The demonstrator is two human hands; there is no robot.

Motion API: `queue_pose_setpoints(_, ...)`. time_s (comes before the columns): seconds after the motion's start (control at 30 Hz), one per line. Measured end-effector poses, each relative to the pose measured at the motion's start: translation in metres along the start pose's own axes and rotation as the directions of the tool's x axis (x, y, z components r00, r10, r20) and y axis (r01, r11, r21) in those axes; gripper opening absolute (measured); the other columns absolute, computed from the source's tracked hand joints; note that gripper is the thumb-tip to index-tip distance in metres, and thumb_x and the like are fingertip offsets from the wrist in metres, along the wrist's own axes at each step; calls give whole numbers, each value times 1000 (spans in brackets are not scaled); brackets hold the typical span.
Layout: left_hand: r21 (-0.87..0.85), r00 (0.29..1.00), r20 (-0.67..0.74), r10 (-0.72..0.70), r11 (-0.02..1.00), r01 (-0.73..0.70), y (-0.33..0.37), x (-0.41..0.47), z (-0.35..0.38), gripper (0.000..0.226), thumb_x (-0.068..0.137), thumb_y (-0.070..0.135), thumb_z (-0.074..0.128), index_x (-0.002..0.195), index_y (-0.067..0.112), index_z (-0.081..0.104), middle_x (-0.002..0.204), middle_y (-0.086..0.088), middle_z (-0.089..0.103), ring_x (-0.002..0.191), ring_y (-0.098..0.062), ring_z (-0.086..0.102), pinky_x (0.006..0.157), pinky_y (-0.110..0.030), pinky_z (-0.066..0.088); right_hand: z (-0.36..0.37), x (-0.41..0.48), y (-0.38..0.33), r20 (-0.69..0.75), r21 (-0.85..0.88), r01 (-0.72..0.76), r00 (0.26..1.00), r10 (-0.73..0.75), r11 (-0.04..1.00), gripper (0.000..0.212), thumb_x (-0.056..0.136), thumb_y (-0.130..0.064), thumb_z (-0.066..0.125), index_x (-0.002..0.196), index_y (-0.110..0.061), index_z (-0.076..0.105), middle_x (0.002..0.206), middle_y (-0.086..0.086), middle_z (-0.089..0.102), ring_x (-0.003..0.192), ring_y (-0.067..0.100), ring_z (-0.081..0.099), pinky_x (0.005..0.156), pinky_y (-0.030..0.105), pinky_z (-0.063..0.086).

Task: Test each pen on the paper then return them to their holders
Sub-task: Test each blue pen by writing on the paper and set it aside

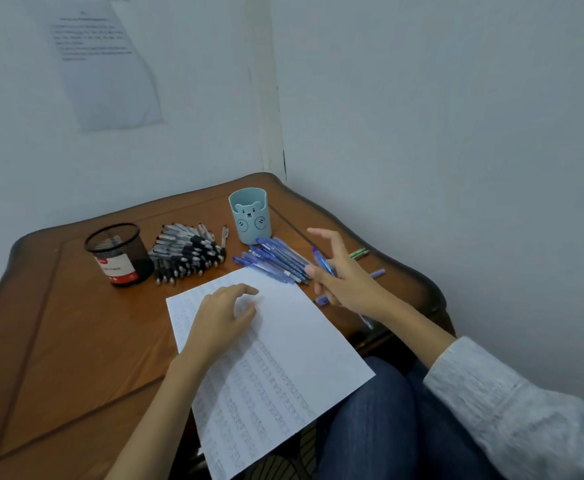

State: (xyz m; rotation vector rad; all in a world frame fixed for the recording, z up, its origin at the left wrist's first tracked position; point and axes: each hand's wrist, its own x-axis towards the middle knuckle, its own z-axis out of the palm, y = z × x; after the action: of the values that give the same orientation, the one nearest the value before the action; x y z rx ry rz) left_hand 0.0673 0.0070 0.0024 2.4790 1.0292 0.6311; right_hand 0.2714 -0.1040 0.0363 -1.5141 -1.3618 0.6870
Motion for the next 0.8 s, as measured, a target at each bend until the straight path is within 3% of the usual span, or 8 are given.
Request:
queue_pose_setpoints(0.13, 15, 1000, 4, 13, 1000, -13, -16, -5, -11, 21, 94, 19, 55, 114, 20, 63, 120, 7, 62, 114, -12, 51, 98, -29, 35, 23, 12, -10, 41, 83, -22, 999, 19, 996, 31, 100, -17, 50, 126, -20, 35, 63, 2, 57, 40, 3, 42, 42, 17, 36)
queue_pose_setpoints(0.3, 7, 1000, -11, -4, 1000, 4, -36, -9, -19, 24, 94, 22, 54, 116, 24, 62, 121, 11, 60, 117, -8, 48, 99, -28, 37, 44, 29, -10, -17, 144, -43, 999, 46, 989, 11, 99, -16, 52, 102, -17, 42, 58, 10, 57, 37, 8, 37, 40, 20, 32)
queue_pose_setpoints(0.47, -13, 1000, -30, 3, 1000, -3, -51, -9, -18, 25, 93, 22, 56, 117, 25, 62, 121, 10, 60, 117, -7, 49, 99, -30, 40, 57, 37, -9, 86, 196, -113, 991, 98, 974, 26, 99, -16, 53, 120, -20, 37, 62, 17, 60, 38, 10, 34, 38, 18, 31)
queue_pose_setpoints(0.57, -34, 999, -52, 16, 999, -18, -56, -11, -13, 24, 92, 24, 56, 115, 25, 61, 124, 10, 59, 117, -7, 49, 101, -33, 40, 62, 42, -4, 53, 200, -129, 991, 120, 971, 24, 97, -17, 55, 114, -12, 40, 60, 12, 58, 36, 9, 33, 37, 18, 29)
queue_pose_setpoints(0.8, -75, 998, -62, 26, 997, -31, -61, -11, -10, 32, 87, 37, 49, 114, 27, 61, 127, 12, 58, 117, -3, 48, 102, -35, 39, 77, 53, 7, 105, 293, -202, 978, 178, 935, 13, 98, -20, 53, 106, -18, 43, 58, 11, 59, 35, 10, 29, 37, 19, 25)
